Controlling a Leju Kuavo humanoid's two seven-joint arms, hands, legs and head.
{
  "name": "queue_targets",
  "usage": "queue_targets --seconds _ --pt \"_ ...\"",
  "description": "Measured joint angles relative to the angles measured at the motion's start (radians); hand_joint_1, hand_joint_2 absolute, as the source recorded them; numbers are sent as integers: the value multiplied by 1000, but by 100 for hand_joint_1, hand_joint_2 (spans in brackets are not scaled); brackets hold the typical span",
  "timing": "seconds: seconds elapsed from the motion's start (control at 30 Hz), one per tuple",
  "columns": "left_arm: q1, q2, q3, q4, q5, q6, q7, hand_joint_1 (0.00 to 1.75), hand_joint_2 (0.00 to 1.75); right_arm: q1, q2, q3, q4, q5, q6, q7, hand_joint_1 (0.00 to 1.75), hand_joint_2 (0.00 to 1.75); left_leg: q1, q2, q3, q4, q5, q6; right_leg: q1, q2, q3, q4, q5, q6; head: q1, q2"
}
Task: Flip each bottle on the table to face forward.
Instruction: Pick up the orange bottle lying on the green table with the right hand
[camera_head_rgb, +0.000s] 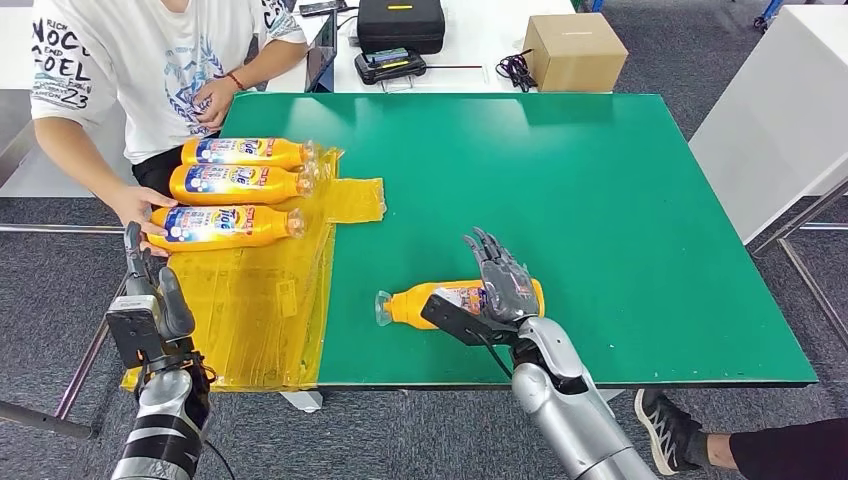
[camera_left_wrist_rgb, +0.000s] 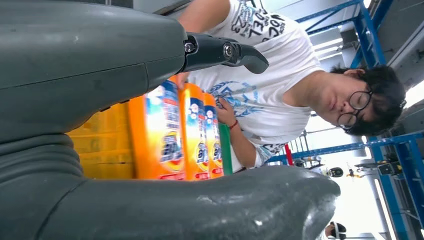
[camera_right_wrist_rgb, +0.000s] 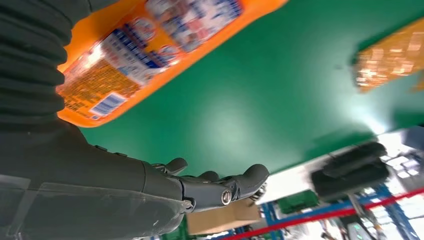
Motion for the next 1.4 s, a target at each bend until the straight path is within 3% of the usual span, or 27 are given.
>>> queue_targets --seconds 0.23,0.63,1.1,1.4 --pt "8 -9 11 3 -2 -6 0 0 0 -22 -19 -2 47 1 9 8 0 175 1 0 0 0 0 0 0 0 0 0 0 0 0 0" --pt "-8 -28 9 48 -50 -37 0 0 0 -83 -43 8 165 -88 131 5 0 175 0 0 0 0 0 0 0 0 0 0 0 0 0 0" --pt "-63 -43 -1 134 -51 -57 0 0 0 -164 -44 88 277 -148 208 -35 0 175 1 1 1 0 0 0 0 0 0 0 0 0 0 0" --pt "-99 -52 -20 198 -43 -70 0 0 0 -269 -34 173 406 -167 289 -42 0 175 1 4 3 0 0 0 0 2 1 0 1 1 0 0"
